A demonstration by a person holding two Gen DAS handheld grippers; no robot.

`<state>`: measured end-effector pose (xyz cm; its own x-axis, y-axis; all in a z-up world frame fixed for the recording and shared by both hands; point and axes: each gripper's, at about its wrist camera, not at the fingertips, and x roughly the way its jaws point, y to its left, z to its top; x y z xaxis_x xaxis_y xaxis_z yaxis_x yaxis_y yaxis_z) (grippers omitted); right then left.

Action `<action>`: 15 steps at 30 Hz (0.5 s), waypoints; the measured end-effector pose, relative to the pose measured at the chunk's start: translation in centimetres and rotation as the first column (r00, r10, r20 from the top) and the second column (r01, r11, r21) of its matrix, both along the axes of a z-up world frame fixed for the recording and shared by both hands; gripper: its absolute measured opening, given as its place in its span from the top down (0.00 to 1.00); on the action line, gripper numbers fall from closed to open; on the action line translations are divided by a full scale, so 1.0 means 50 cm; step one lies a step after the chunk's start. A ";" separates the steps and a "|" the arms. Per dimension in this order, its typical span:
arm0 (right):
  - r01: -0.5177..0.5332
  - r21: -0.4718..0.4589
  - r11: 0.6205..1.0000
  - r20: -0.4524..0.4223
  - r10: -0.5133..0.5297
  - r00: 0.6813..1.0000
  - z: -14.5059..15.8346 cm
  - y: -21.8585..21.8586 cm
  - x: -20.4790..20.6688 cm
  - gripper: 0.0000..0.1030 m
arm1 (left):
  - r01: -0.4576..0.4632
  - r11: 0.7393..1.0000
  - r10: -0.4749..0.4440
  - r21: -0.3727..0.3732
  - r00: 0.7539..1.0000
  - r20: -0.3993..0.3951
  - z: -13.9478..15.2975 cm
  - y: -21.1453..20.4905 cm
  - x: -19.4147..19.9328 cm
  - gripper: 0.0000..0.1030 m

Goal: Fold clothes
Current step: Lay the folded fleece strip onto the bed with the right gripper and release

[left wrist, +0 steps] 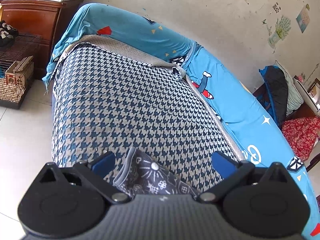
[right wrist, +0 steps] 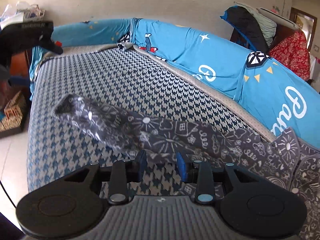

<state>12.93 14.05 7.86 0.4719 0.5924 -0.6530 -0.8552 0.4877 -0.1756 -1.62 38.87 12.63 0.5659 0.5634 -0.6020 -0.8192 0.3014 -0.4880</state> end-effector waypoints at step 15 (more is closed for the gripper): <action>-0.119 -0.205 0.971 0.281 0.175 0.944 -0.084 0.071 -0.025 0.59 | 0.006 1.000 -0.007 -0.018 1.000 -0.018 -0.002 0.013 -0.001 0.00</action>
